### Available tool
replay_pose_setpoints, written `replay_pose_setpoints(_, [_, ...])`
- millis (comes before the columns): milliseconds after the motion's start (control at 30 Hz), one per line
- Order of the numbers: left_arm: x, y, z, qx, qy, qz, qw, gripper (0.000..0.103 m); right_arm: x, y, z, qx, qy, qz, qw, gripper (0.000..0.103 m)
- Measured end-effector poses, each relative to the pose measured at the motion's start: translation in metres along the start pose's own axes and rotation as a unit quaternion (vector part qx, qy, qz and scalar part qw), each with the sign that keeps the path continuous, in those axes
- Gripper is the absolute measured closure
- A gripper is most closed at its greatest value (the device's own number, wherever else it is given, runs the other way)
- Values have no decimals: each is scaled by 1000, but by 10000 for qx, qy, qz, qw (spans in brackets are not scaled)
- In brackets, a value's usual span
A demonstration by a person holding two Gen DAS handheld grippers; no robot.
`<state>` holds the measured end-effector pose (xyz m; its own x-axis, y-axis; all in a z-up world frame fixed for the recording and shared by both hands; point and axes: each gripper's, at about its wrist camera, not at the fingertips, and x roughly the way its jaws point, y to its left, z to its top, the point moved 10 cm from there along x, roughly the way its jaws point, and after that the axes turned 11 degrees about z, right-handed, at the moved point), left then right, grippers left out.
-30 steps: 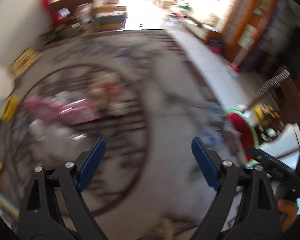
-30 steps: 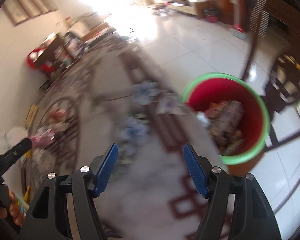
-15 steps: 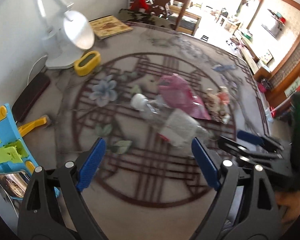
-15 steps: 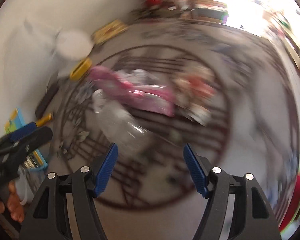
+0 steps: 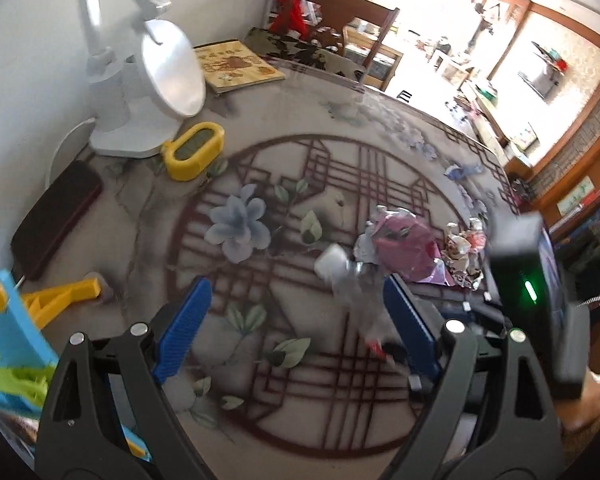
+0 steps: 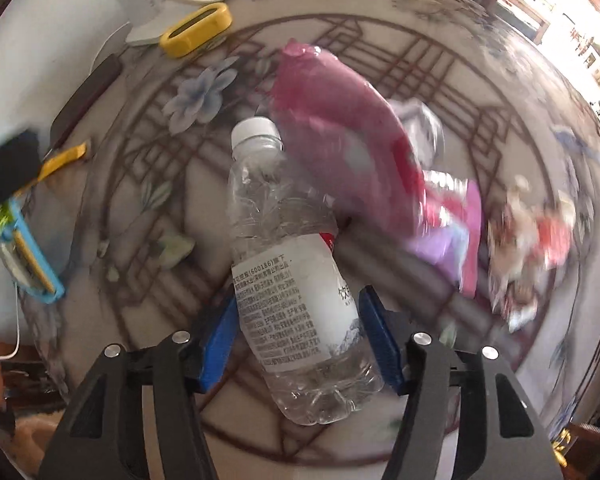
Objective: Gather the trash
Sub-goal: 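Lower the open left tool over the pink plastic bag and close it while the right tool holds the bottle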
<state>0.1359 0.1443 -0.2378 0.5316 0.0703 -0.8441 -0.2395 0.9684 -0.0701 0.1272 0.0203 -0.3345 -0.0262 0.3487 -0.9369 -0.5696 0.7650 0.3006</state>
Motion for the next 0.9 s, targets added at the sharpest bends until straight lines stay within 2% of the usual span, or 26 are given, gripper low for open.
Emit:
replay_pose_setpoints(133, [8,-30,6,454,-93,-337,9984,14,-12,-4,-66,648,-84,148,9978,45])
replay_pose_setpoints(267, [27,-64,6,1046,-124,-445,9934,13,-29,-17,-124,1474,-195,-12,9889,45])
replay_pose_setpoints(333, [40,-83,2,1481,-60,-459,9879,13,-38,-24,-144,1988,-324,-6,9795,45])
replay_pose_setpoints(433, [60,-111,-11,2264,90,-367,9733,13,-47,-37,-169,2620,-591,-19,9633,45])
replay_pose_setpoints(600, [74,-133,-33,2884,234,-374,9565,13,-60,-49,-183,3113,-916,3,9459,43])
replay_pose_setpoints(767, [76,-138,-53,3169,314,-431,9469,13,-61,-47,-185,3274,-1070,52,9388,38])
replay_pose_setpoints(900, [74,-141,-67,3330,473,-520,9403,13,-62,-45,-187,3275,-1071,78,9387,37])
